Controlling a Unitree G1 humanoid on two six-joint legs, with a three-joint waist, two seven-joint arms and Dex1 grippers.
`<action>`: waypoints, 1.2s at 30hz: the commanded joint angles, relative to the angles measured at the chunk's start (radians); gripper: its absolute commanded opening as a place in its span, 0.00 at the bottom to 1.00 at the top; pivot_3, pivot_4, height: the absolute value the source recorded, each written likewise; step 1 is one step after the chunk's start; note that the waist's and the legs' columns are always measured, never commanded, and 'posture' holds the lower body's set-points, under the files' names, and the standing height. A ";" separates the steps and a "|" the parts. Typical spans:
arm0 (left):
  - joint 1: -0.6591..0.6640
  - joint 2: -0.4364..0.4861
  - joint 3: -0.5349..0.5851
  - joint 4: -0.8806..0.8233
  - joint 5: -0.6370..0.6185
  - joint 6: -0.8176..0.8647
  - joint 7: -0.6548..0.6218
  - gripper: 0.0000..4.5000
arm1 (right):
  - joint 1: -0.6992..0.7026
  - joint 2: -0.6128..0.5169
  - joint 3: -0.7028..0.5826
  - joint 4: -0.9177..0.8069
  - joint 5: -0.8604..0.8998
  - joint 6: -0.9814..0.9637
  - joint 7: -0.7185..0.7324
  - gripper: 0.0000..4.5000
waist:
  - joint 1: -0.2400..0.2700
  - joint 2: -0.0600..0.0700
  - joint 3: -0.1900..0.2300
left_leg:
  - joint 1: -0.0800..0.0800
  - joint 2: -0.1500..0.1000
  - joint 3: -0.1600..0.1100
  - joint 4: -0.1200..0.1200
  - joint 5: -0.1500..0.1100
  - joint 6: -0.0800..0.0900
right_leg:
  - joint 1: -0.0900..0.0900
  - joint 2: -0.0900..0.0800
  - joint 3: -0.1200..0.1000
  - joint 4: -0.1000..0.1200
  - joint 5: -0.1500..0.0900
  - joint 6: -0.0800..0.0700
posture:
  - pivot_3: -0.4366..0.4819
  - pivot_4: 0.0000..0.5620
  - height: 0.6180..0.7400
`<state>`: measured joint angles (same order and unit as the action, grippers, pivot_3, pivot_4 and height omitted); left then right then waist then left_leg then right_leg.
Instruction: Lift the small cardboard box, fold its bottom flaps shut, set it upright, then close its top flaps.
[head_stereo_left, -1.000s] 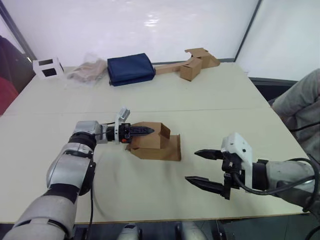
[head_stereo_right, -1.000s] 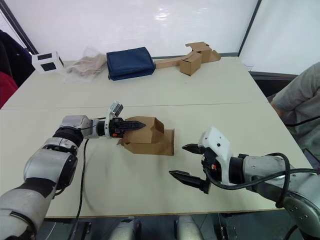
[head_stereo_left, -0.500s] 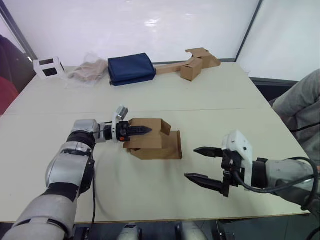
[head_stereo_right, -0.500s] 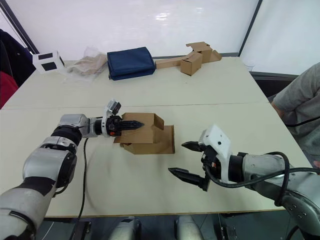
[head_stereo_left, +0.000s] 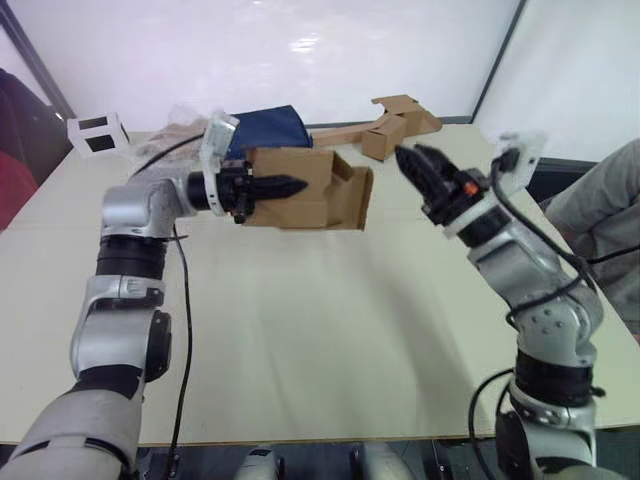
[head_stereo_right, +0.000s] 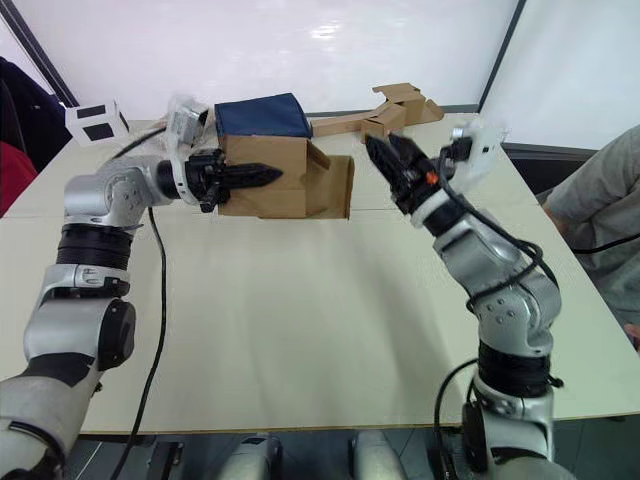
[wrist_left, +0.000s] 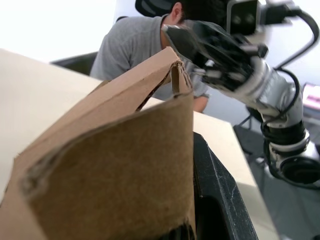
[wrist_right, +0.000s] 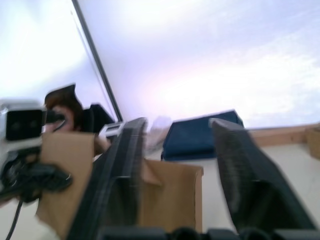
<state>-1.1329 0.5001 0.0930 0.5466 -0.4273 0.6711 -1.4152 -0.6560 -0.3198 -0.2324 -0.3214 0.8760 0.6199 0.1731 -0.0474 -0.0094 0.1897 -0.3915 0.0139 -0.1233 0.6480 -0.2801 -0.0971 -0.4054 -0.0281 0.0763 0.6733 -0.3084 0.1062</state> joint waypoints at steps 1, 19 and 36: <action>-0.039 -0.003 0.037 -0.043 -0.043 -0.003 0.054 0.00 | -0.063 0.045 0.047 0.056 -0.029 -0.073 0.088 0.04 | -0.004 0.000 0.000 | 0.000 0.000 0.000 0.000 0.000 0.001 | 0.000 0.000 0.000 0.000 0.000 0.000 | 0.48 0.27 1.00; 0.017 0.031 0.016 -0.168 -0.108 0.041 0.084 0.00 | -0.079 0.104 0.151 0.141 -0.128 -0.086 0.231 0.01 | -0.025 0.000 0.000 | 0.000 0.000 0.000 0.000 0.000 -0.001 | -0.001 0.000 0.000 0.001 0.000 0.000 | 0.48 0.27 1.00; 0.032 0.045 -0.017 -0.232 -0.158 0.100 0.050 0.00 | -0.106 0.163 0.179 0.160 -0.160 -0.092 0.269 0.01 | -0.025 0.000 0.000 | 0.000 0.000 0.000 0.000 0.000 -0.001 | -0.001 0.000 0.000 0.001 0.000 0.000 | 0.48 0.27 1.00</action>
<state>-1.0926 0.5385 0.0696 0.3448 -0.5691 0.7770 -1.3639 -0.7271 -0.1667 -0.0506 -0.1481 0.7142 0.5431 0.4319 -0.0723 -0.0091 0.1896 -0.3916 0.0138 -0.1235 0.6478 -0.2797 -0.0977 -0.4066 -0.0281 0.0766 0.6748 -0.3084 0.1062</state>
